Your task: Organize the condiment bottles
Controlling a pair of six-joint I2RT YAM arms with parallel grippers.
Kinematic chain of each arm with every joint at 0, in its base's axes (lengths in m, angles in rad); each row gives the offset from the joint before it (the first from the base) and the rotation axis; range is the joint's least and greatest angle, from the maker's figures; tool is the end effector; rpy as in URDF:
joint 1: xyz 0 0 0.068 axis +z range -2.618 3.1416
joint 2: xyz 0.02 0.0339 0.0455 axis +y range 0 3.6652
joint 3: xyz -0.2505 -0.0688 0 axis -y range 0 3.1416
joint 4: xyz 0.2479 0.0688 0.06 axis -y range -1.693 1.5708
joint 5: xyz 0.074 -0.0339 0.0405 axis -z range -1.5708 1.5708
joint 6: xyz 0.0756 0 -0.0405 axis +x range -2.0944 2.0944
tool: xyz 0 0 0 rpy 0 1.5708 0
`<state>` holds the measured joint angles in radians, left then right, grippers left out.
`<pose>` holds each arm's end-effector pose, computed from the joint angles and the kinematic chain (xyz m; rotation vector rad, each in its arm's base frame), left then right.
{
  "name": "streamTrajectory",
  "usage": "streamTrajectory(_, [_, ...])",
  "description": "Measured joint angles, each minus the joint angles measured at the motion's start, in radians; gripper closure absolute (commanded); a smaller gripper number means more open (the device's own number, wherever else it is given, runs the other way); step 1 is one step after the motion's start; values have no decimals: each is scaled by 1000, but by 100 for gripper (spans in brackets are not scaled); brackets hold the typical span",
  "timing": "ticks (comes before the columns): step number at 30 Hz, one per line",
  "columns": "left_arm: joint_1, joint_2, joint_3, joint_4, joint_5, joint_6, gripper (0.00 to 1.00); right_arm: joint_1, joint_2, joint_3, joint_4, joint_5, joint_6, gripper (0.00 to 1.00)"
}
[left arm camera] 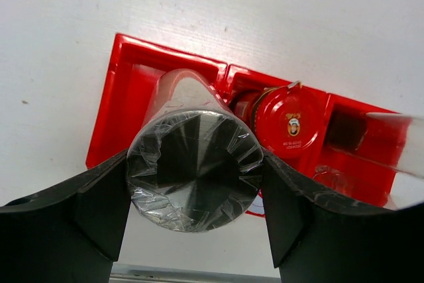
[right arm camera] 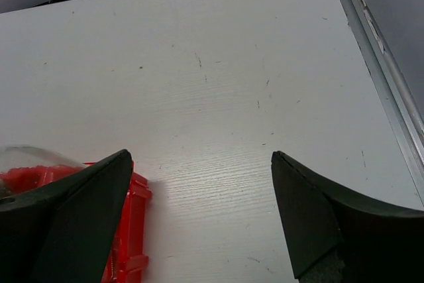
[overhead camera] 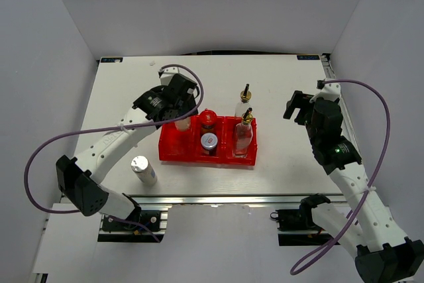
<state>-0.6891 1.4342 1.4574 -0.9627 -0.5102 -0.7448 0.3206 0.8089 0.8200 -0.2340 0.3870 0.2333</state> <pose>0.2666 -0.1718 0.3144 -0.2649 2.3379 -0.0422 0.2318 0.0469 0.3257 0.1979 1.7662 0.0525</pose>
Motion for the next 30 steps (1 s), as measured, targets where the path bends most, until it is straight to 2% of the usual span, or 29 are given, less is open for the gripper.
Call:
streamTrajectory(11, [85,-2,-138,69,78,5,77,0,0,0,1,2,0,10])
streamTrajectory(16, [112,0,-180,109,105,13,51,0,13,0,2,1,0,11])
streamTrajectory(18, [124,3,-184,123,107,20,47,0,21,0,2,1,0,11])
streamTrajectory(19, [130,6,-184,130,108,23,40,0,23,0,2,1,0,11])
streamTrajectory(21, [142,16,-186,145,108,27,34,0,26,0,2,1,0,11])
streamTrajectory(22, [145,20,-190,154,108,28,26,0,26,0,2,1,0,11])
streamTrajectory(27, [156,53,-221,192,123,35,22,0,29,0,5,3,-1,11])
streamTrajectory(28, [156,61,-222,206,122,40,17,0,30,0,5,3,-1,11])
streamTrajectory(29, [157,64,-221,216,123,44,4,0,31,0,5,3,-1,11])
streamTrajectory(30, [158,67,-221,223,125,48,2,0,32,0,5,3,0,11])
